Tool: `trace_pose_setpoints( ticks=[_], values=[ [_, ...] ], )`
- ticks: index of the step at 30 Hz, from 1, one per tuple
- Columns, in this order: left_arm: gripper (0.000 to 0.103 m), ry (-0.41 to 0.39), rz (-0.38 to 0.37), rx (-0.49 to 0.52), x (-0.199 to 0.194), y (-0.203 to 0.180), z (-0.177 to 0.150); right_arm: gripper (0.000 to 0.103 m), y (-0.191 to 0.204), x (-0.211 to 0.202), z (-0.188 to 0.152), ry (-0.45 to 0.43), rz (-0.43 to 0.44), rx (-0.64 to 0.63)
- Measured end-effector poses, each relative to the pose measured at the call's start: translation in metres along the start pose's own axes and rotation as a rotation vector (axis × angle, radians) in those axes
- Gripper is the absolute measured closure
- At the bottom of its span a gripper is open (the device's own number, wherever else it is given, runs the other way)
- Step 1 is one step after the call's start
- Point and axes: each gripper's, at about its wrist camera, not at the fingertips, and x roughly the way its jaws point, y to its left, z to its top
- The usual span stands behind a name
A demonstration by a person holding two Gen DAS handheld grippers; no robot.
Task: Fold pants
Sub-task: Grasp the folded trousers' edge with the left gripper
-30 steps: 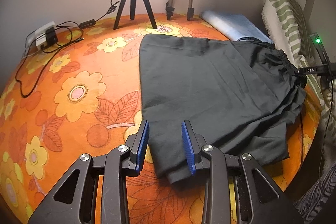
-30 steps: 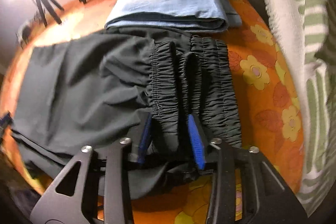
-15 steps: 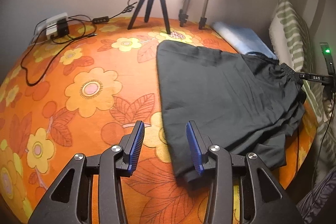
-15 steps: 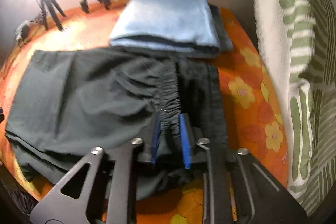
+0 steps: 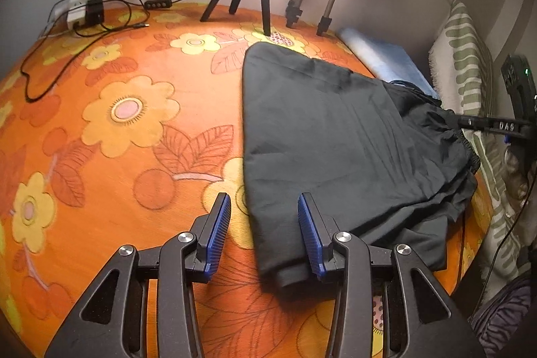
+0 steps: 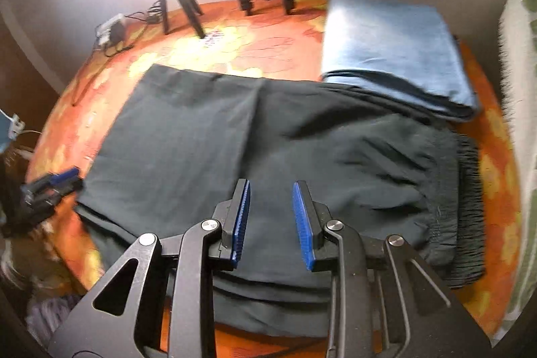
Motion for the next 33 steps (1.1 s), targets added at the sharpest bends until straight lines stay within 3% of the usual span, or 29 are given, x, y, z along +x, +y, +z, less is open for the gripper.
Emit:
trace_pose_setpoints(
  ticks=[4, 21, 27, 33],
  values=[
    [0.063, -0.006, -0.007, -0.019, 0.001, 0.001, -0.001, 0.06, 0.025, 0.003, 0.014, -0.017, 0.087, -0.002],
    [0.064, -0.036, -0.046, -0.094, 0.005, 0.006, -0.007, 0.058, 0.157, 0.073, 0.056, 0.087, 0.278, -0.053],
    [0.088, -0.051, -0.074, -0.081, 0.007, -0.001, -0.008, 0.056, 0.182, 0.105, 0.065, 0.142, 0.263, -0.041],
    [0.091, -0.089, -0.11, -0.088, 0.001, -0.002, -0.007, 0.056, 0.193, 0.131, 0.067, 0.186, 0.222, -0.037]
  ],
)
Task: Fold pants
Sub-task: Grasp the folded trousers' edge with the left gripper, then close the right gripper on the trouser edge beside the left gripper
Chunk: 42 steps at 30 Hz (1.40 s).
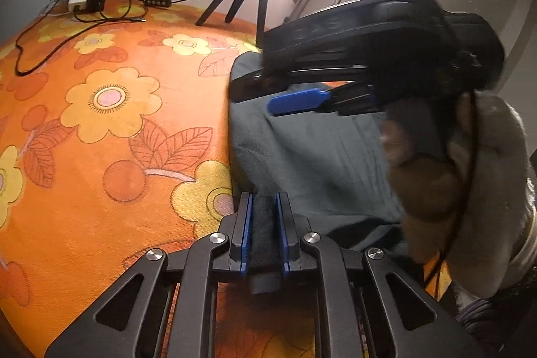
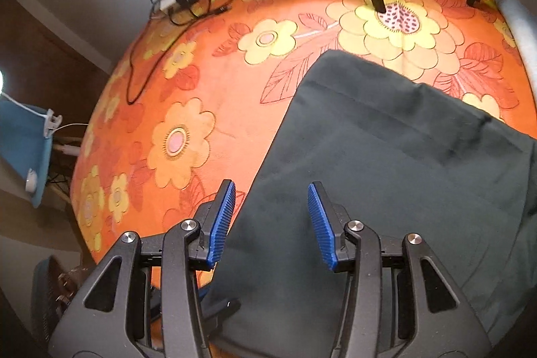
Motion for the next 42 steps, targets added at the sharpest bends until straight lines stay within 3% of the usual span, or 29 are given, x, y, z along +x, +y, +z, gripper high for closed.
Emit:
trace_pose_setpoints(
  ticks=[7, 12, 17, 21, 27, 37, 38, 42],
  values=[
    [0.096, -0.012, 0.001, 0.007, -0.008, 0.006, 0.007, 0.056, 0.005, -0.021, -0.006, -0.008, 0.018, -0.062],
    [0.096, -0.007, 0.012, 0.058, -0.009, -0.005, 0.004, 0.05, -0.017, -0.035, -0.008, -0.021, 0.023, 0.0],
    [0.095, 0.001, 0.023, -0.032, -0.009, 0.008, 0.004, 0.05, -0.013, -0.025, -0.004, 0.0, 0.028, -0.003],
    [0.067, 0.017, 0.048, -0.06, -0.007, 0.013, 0.005, 0.049, 0.001, -0.006, -0.003, 0.031, 0.001, -0.035],
    [0.065, 0.033, 0.034, -0.093, 0.0, 0.017, 0.003, 0.049, 0.014, 0.014, 0.002, 0.05, -0.061, -0.053],
    [0.065, 0.03, 0.046, -0.063, 0.004, 0.012, 0.004, 0.049, 0.033, 0.032, 0.0, 0.053, -0.181, -0.122],
    [0.065, 0.031, 0.05, -0.059, 0.004, 0.012, 0.004, 0.05, 0.035, 0.032, -0.001, 0.05, -0.197, -0.134],
    [0.063, 0.035, 0.061, -0.051, 0.008, 0.007, 0.006, 0.081, 0.028, 0.028, -0.002, 0.028, -0.235, -0.138]
  ],
)
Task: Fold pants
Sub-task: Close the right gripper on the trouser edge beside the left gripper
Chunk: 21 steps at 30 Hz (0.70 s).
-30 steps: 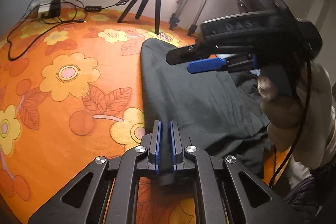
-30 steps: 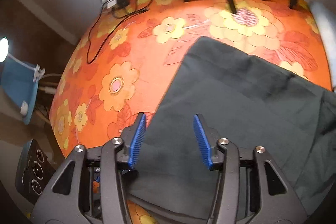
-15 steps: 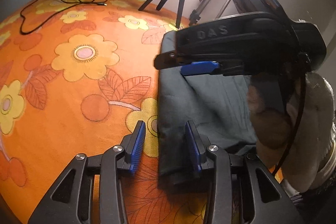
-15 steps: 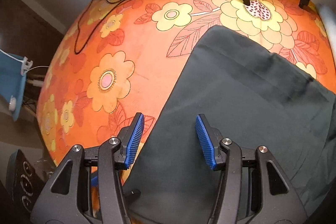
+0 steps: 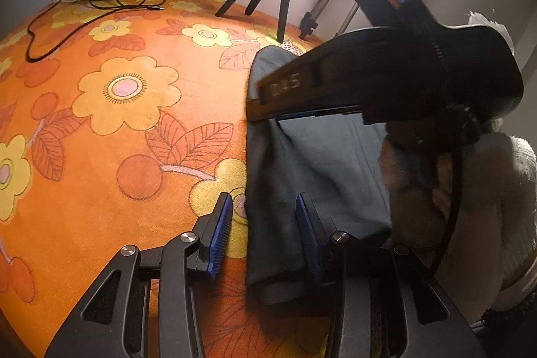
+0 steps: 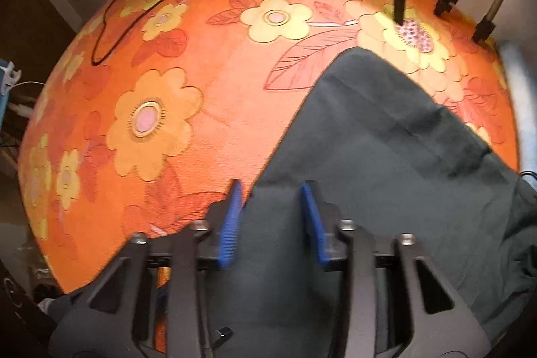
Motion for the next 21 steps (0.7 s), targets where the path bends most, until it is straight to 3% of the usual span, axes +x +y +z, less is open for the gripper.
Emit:
trace_pose_setpoints(
  ticks=[1, 3, 9, 11, 12, 17, 18, 20, 21],
  values=[
    [0.06, 0.001, 0.002, 0.004, 0.001, -0.002, 0.001, 0.09, -0.005, 0.0, 0.0, 0.0, 0.019, 0.018],
    [0.058, 0.004, 0.006, 0.009, 0.003, -0.004, 0.003, 0.096, -0.018, -0.001, 0.001, 0.008, 0.075, 0.074],
    [0.058, -0.003, -0.028, -0.005, 0.012, -0.008, 0.008, 0.098, -0.052, -0.011, -0.001, -0.006, 0.217, 0.203],
    [0.067, -0.009, -0.048, -0.025, 0.014, -0.008, 0.008, 0.098, -0.058, -0.013, -0.002, -0.014, 0.227, 0.215],
    [0.082, -0.013, -0.049, -0.025, 0.014, -0.008, 0.007, 0.098, -0.06, -0.014, -0.002, -0.013, 0.238, 0.219],
    [0.091, -0.069, -0.037, 0.046, 0.008, -0.021, 0.005, 0.098, -0.063, -0.017, 0.001, -0.015, 0.251, 0.208],
    [0.091, -0.079, -0.033, 0.064, 0.006, -0.024, 0.005, 0.093, -0.063, -0.018, 0.002, -0.01, 0.254, 0.212],
    [0.092, -0.095, -0.025, 0.098, 0.002, -0.031, 0.003, 0.071, -0.066, -0.022, 0.004, -0.014, 0.255, 0.218],
    [0.092, -0.101, -0.019, 0.12, 0.001, -0.035, 0.002, 0.054, -0.067, -0.025, 0.006, -0.029, 0.249, 0.221]
  ],
)
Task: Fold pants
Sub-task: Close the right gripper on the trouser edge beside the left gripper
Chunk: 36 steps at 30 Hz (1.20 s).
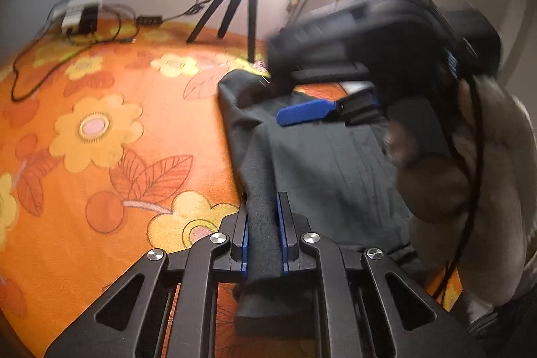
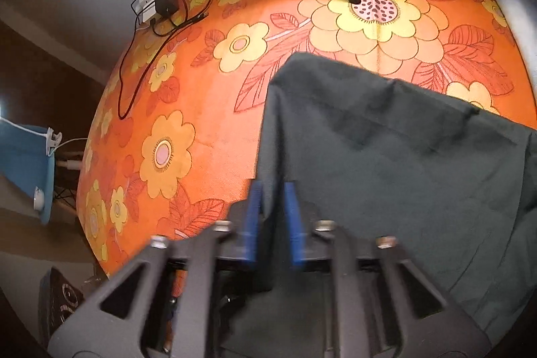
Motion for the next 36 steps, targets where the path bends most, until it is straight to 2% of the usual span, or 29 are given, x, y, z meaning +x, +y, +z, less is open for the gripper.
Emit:
trace_pose_setpoints(
  ticks=[1, 5, 10, 17, 18, 19, 22, 24, 31, 36],
  values=[
    [0.092, -0.004, 0.003, 0.017, -0.001, -0.003, -0.001, 0.049, 0.001, -0.002, 0.001, -0.012, -0.002, -0.002],
    [0.092, -0.02, 0.02, 0.095, -0.004, -0.018, -0.003, 0.049, 0.007, -0.005, 0.008, -0.018, -0.015, -0.024],
    [0.094, -0.04, 0.018, 0.177, -0.004, -0.035, -0.004, 0.049, 0.013, 0.009, 0.012, 0.031, -0.023, -0.057],
    [0.096, -0.042, -0.008, 0.21, -0.012, -0.044, -0.011, 0.049, 0.01, 0.025, 0.017, 0.051, -0.089, -0.065],
    [0.096, -0.038, -0.017, 0.206, -0.012, -0.043, -0.009, 0.054, 0.006, 0.025, 0.017, 0.05, -0.086, -0.05],
    [0.096, -0.033, -0.026, 0.2, -0.011, -0.041, -0.006, 0.066, 0.003, 0.025, 0.017, 0.051, -0.075, -0.04],
    [0.096, -0.021, -0.058, 0.183, -0.011, -0.035, 0.002, 0.087, -0.008, 0.017, 0.017, 0.043, -0.036, -0.004],
    [0.096, -0.016, -0.068, 0.178, -0.016, -0.036, 0.006, 0.093, -0.017, 0.006, 0.018, 0.021, -0.012, 0.024],
    [0.096, -0.04, -0.089, 0.241, -0.037, -0.065, 0.014, 0.096, -0.044, -0.04, 0.018, -0.068, 0.036, 0.088],
    [0.096, -0.042, -0.138, 0.254, -0.039, -0.084, 0.019, 0.097, -0.064, -0.073, 0.014, -0.127, 0.062, 0.123]
  ],
)
